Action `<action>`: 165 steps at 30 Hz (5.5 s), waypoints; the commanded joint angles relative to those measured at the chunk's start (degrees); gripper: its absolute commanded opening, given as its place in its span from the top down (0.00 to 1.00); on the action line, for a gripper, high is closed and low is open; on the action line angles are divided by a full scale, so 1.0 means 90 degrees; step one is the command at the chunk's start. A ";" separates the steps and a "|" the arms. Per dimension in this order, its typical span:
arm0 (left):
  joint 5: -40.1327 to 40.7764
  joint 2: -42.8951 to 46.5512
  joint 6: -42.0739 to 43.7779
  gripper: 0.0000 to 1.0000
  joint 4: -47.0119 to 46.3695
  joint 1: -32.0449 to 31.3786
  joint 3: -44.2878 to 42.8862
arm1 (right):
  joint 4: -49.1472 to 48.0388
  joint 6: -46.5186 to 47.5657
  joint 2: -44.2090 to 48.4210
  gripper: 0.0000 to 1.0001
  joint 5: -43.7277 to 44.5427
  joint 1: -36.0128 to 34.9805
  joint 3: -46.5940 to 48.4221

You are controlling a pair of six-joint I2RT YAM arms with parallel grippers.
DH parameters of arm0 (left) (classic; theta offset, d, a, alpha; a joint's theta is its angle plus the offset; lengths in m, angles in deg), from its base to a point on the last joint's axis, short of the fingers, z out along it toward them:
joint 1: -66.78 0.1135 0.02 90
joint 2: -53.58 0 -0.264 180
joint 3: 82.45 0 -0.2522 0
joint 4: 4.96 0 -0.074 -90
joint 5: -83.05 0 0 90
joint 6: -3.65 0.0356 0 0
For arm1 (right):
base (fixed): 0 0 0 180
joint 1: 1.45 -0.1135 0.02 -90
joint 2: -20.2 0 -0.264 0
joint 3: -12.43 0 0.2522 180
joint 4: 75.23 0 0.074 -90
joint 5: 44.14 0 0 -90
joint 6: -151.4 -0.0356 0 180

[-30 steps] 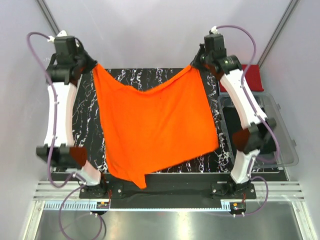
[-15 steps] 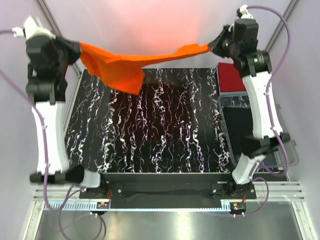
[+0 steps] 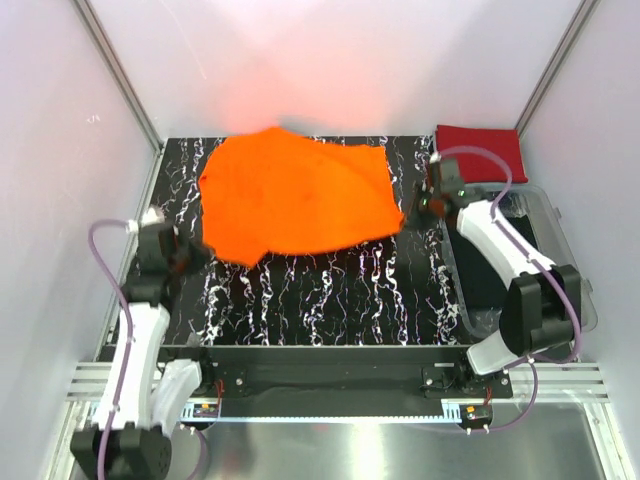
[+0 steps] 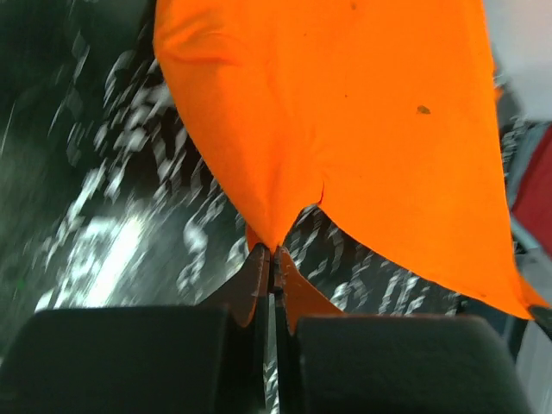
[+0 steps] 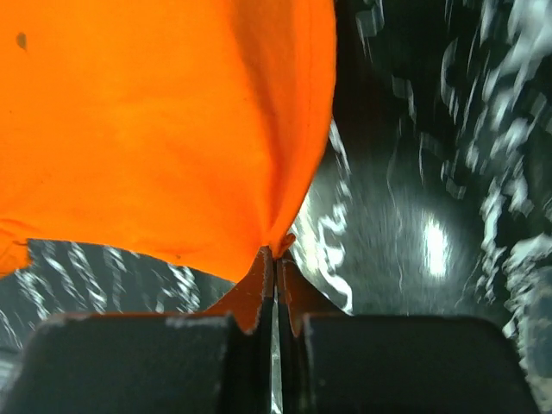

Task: Fold and stack the t-shirts
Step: Flatten the tshirt out, then fold the tshirt

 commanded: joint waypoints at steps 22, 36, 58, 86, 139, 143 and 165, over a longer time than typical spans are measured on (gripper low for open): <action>0.2235 0.0352 -0.0415 1.00 0.0428 0.0010 0.1195 | -0.0903 -0.0198 0.1029 1.00 -0.0466 -0.0242 -0.2962; 0.0998 -0.1824 0.0873 1.00 -0.0518 0.0020 -0.0093 | -0.0825 -0.0062 0.0238 1.00 0.0168 -0.0232 -0.2024; -0.0068 -0.3046 0.1967 1.00 -0.1281 0.0020 -0.1588 | -0.0298 -0.0013 0.0365 1.00 0.0911 -0.0095 -0.1009; -0.0196 -0.5663 0.2271 1.00 -0.1047 0.0020 -0.3092 | -0.0239 -0.0071 -0.0709 1.00 0.1506 -0.0027 -0.0764; -0.0322 -0.5936 0.2300 0.72 -0.0588 0.1231 -0.2389 | -0.0415 -0.0169 -0.1432 0.83 0.1067 0.0003 -0.1018; -0.0508 -0.6103 0.2212 0.75 -0.0646 0.1211 -0.2253 | -0.0425 -0.0091 -0.1530 0.84 0.1135 0.0012 -0.0979; 0.0398 -0.6182 0.1948 1.00 -0.0442 0.0830 -0.1960 | -0.0415 -0.0071 -0.1335 0.80 0.1096 0.0003 -0.0950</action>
